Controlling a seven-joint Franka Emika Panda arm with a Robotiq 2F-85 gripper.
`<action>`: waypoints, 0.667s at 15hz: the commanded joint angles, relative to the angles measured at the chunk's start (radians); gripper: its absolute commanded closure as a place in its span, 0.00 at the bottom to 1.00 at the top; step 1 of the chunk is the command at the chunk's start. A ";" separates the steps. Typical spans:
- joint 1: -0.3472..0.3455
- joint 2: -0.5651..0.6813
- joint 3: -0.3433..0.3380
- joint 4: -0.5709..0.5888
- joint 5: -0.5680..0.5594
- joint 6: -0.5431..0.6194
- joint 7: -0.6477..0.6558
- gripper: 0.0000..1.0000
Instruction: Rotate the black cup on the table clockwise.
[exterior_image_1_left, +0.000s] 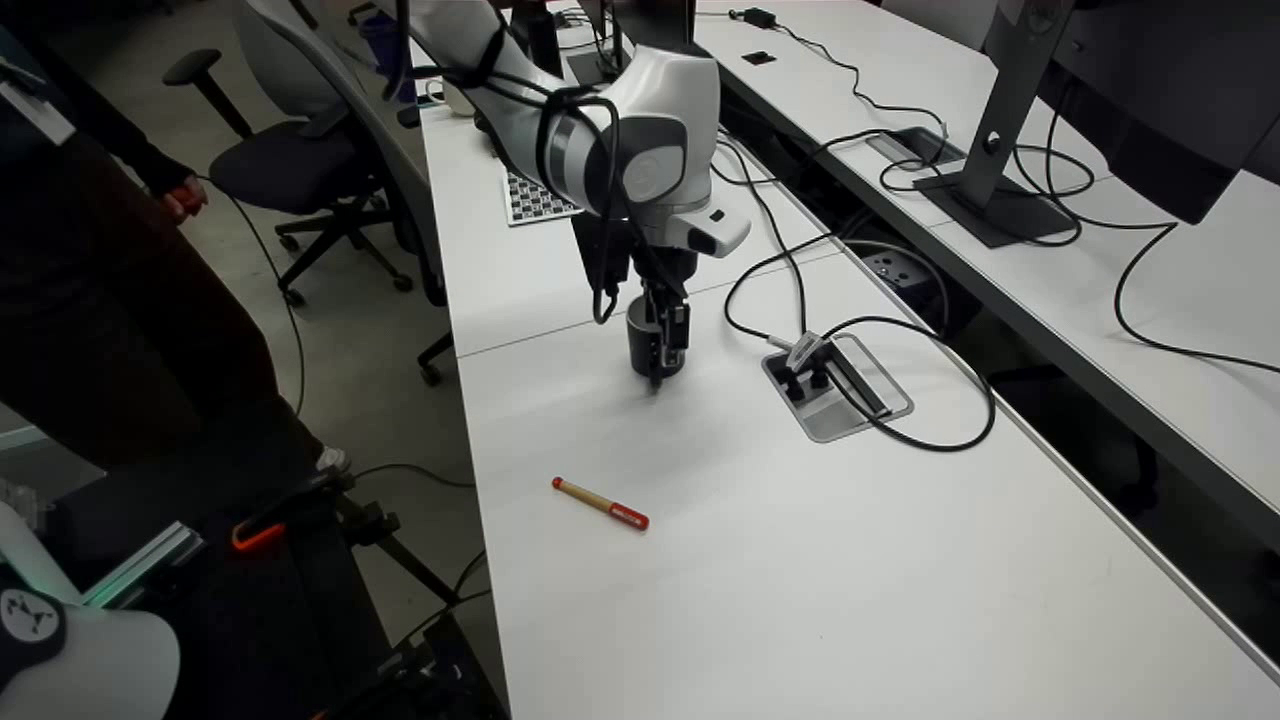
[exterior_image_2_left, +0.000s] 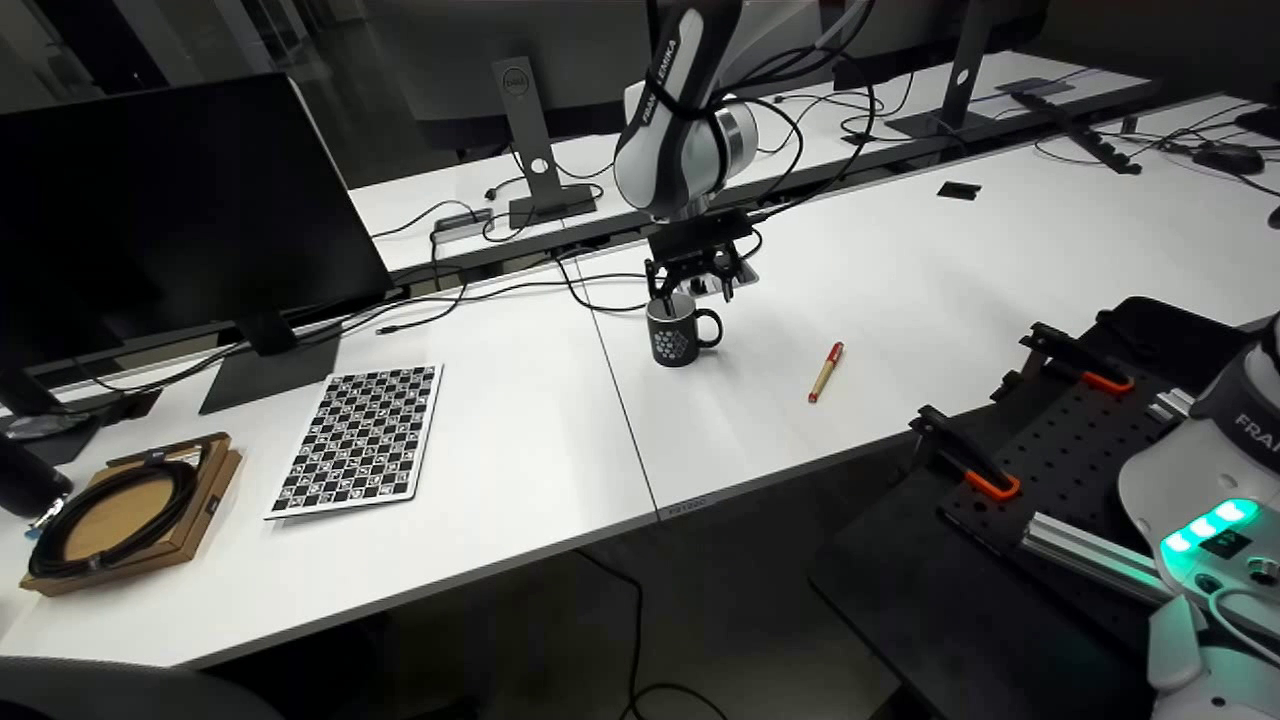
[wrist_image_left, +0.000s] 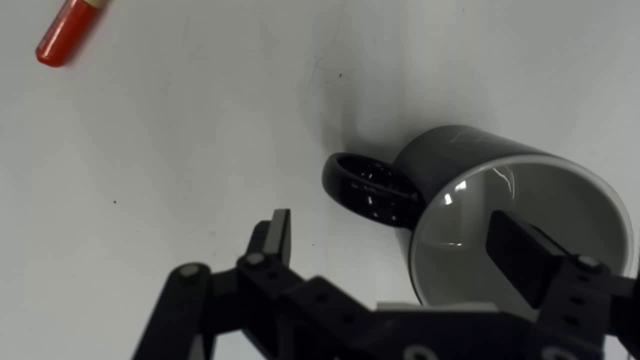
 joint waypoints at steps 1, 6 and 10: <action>-0.004 0.027 0.005 0.039 0.039 -0.002 -0.027 0.14; 0.002 0.040 0.011 0.054 0.046 -0.006 -0.027 0.58; 0.008 0.044 0.012 0.057 0.045 -0.010 -0.025 0.89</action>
